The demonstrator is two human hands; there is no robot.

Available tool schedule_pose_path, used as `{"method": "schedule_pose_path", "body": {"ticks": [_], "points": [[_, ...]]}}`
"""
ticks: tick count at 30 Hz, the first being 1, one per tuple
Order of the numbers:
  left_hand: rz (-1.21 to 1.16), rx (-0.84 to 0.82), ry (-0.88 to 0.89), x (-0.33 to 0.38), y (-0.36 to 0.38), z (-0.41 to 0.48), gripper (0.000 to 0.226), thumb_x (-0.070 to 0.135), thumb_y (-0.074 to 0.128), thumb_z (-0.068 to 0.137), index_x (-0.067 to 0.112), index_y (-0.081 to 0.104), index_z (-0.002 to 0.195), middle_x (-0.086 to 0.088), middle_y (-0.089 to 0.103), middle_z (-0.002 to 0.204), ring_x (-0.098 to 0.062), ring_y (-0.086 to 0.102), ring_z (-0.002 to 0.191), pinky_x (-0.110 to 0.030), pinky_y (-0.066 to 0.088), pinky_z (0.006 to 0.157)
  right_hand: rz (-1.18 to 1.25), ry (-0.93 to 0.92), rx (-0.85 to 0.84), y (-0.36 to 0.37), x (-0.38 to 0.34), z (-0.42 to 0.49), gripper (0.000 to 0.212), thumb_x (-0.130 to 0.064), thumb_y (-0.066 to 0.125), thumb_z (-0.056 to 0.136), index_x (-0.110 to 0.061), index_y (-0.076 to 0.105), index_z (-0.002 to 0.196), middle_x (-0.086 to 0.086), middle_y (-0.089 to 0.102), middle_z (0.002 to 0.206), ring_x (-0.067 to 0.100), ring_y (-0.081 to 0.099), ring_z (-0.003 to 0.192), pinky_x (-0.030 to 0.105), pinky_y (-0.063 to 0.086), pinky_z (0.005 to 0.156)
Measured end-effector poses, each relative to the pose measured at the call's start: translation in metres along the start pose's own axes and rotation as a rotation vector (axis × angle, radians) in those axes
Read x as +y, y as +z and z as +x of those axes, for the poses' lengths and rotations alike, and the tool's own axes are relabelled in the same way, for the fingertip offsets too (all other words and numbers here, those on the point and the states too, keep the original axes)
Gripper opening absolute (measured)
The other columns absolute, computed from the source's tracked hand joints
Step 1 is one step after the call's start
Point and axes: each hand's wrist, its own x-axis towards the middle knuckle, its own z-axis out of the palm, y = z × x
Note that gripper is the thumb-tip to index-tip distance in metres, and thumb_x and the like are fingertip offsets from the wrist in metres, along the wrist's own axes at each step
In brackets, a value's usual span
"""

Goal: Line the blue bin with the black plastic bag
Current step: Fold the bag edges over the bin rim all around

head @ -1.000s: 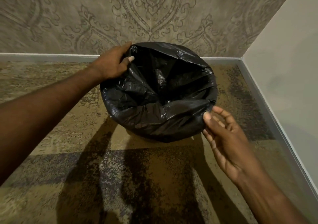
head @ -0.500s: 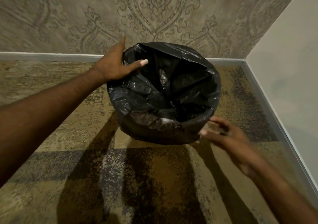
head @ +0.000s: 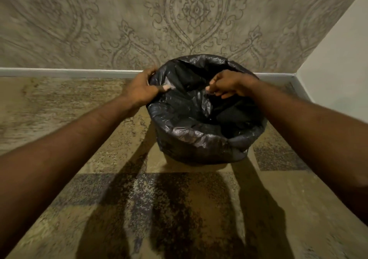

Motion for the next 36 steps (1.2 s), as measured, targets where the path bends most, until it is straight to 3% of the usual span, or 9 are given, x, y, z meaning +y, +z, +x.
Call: {"method": "schedule_pose_path", "body": {"ticks": [6, 8, 10, 13, 16, 20, 26, 32, 36], "points": [[0.061, 0.205, 0.03, -0.004, -0.012, -0.008, 0.077, 0.071, 0.071, 0.075, 0.023, 0.061, 0.134, 0.003, 0.069, 0.124, -0.014, 0.068, 0.111, -0.039, 0.058, 0.095, -0.265, -0.115, 0.165, 0.034, -0.013, -0.031, 0.044, -0.055, 0.056, 0.096, -0.014, 0.069, 0.104, 0.003, 0.068, 0.097, 0.02, 0.065, 0.095, 0.034, 0.05, 0.084], [0.123, 0.26, 0.071, -0.003, -0.02, -0.01, 0.057, 0.061, 0.067, 0.086, 0.022, 0.065, 0.128, 0.002, 0.069, 0.113, -0.013, 0.066, 0.102, -0.036, 0.058, 0.09, -0.231, -0.192, 0.051, 0.06, -0.034, -0.079, 0.07, -0.076, 0.037, 0.092, -0.022, 0.061, 0.131, 0.001, 0.064, 0.126, 0.02, 0.06, 0.118, 0.038, 0.046, 0.095], [0.121, 0.222, 0.058, -0.002, -0.025, -0.01, 0.041, 0.048, 0.067, 0.091, 0.022, 0.068, 0.122, 0.001, 0.069, 0.109, -0.01, 0.065, 0.095, -0.033, 0.058, 0.078, -0.069, -0.155, -0.263, 0.085, -0.052, -0.121, 0.095, -0.09, 0.029, 0.082, -0.032, 0.031, 0.157, -0.005, 0.033, 0.163, 0.019, 0.031, 0.149, 0.051, 0.027, 0.118], [0.111, 0.128, -0.013, 0.001, -0.026, -0.011, 0.029, 0.029, 0.07, 0.093, 0.02, 0.071, 0.12, -0.002, 0.073, 0.112, -0.011, 0.067, 0.099, -0.026, 0.054, 0.07, -0.065, -0.084, -0.473, 0.111, -0.058, -0.137, 0.104, -0.095, 0.029, 0.076, -0.039, 0.008, 0.161, -0.01, 0.0, 0.171, 0.019, 0.001, 0.157, 0.055, 0.003, 0.122], [0.046, 0.109, -0.086, 0.003, -0.029, -0.014, 0.028, 0.019, 0.068, 0.093, 0.018, 0.07, 0.122, -0.004, 0.073, 0.113, -0.013, 0.069, 0.097, -0.024, 0.054, 0.07, -0.176, -0.074, -0.501, 0.107, -0.059, -0.133, 0.11, -0.092, 0.035, 0.077, -0.026, 0.012, 0.162, -0.004, 0.007, 0.171, 0.024, 0.012, 0.157, 0.05, 0.012, 0.123], [-0.023, 0.047, -0.188, 0.004, -0.033, -0.019, 0.031, 0.036, 0.072, 0.09, 0.018, 0.074, 0.115, 0.001, 0.076, 0.109, -0.016, 0.069, 0.1, -0.028, 0.053, 0.072, -0.157, -0.208, -0.267, 0.075, -0.046, -0.15, 0.104, -0.091, 0.036, 0.076, -0.027, 0.029, 0.157, -0.009, 0.038, 0.158, 0.016, 0.041, 0.141, 0.043, 0.037, 0.112], [-0.02, -0.082, -0.243, 0.012, -0.036, -0.033, 0.031, 0.022, 0.077, 0.085, 0.02, 0.072, 0.115, 0.004, 0.075, 0.1, -0.011, 0.067, 0.087, -0.025, 0.054, 0.066, -0.298, -0.284, 0.681, 0.016, 0.043, -0.179, 0.066, -0.07, 0.042, 0.094, -0.02, 0.053, 0.137, 0.005, 0.057, 0.136, 0.019, 0.054, 0.122, 0.033, 0.043, 0.093], [-0.022, -0.11, -0.339, 0.011, -0.033, -0.036, 0.034, 0.011, 0.059, 0.096, 0.018, 0.069, 0.127, -0.006, 0.072, 0.119, -0.013, 0.063, 0.091, -0.024, 0.052, 0.07, 0.142, -0.104, 0.426, 0.036, 0.078, -0.156, 0.067, -0.055, 0.057, 0.093, -0.034, 0.033, 0.151, -0.002, 0.05, 0.151, 0.023, 0.052, 0.135, 0.053, 0.045, 0.111], [-0.138, -0.142, -0.421, 0.012, -0.053, -0.036, 0.053, 0.05, 0.069, 0.086, 0.02, 0.064, 0.13, -0.002, 0.067, 0.124, -0.026, 0.063, 0.119, -0.042, 0.053, 0.095, 0.526, 0.069, 0.349, 0.028, 0.073, -0.16, 0.067, -0.06, 0.061, 0.09, -0.03, 0.039, 0.146, -0.004, 0.06, 0.137, 0.02, 0.062, 0.12, 0.047, 0.057, 0.094]]}}
